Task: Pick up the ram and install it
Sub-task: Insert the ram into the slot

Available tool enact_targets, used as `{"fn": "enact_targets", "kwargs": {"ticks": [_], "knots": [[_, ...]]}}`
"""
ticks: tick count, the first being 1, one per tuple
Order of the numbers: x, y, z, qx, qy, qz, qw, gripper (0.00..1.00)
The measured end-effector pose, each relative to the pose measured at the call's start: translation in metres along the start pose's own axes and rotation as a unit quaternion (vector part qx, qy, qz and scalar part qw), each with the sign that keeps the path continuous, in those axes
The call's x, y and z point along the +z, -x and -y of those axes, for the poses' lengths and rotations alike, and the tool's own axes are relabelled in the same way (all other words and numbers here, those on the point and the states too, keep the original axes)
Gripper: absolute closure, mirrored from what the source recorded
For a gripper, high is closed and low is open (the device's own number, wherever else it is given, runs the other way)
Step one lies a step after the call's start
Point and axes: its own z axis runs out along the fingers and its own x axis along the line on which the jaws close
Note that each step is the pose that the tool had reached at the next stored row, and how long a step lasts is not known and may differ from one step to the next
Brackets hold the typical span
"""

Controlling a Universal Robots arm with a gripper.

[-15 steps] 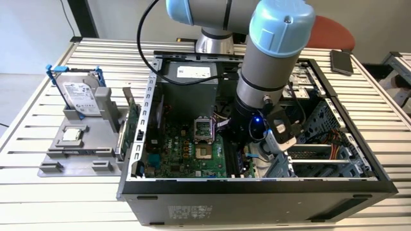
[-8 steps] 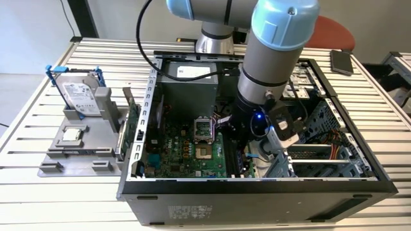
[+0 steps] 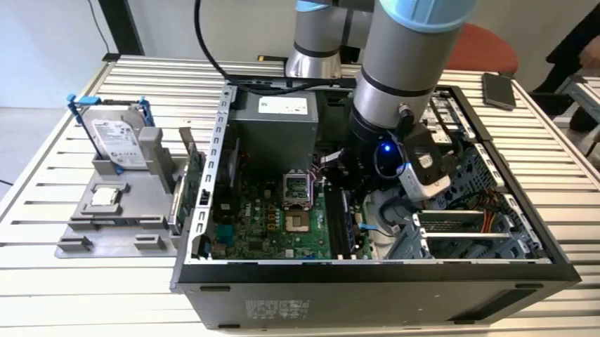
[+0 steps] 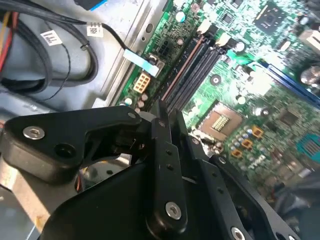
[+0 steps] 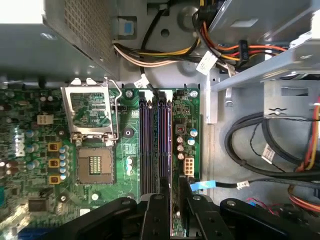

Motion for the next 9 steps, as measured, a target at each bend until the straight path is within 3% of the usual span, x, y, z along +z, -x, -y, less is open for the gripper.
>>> {"fn": "enact_targets", "kwargs": {"ticks": [1,4,5,9], "knots": [[-0.0044,0.0001,0.0,0.0,-0.0002,0.0001,1.0,0.0],[-0.0045,0.0002,0.0,0.0,0.0001,0.0002,1.0,0.0],[-0.0046,0.0002,0.0,0.0,0.0,0.0002,1.0,1.0],[-0.0048,0.0002,0.0,0.0,0.0,0.0002,1.0,1.0]]}}
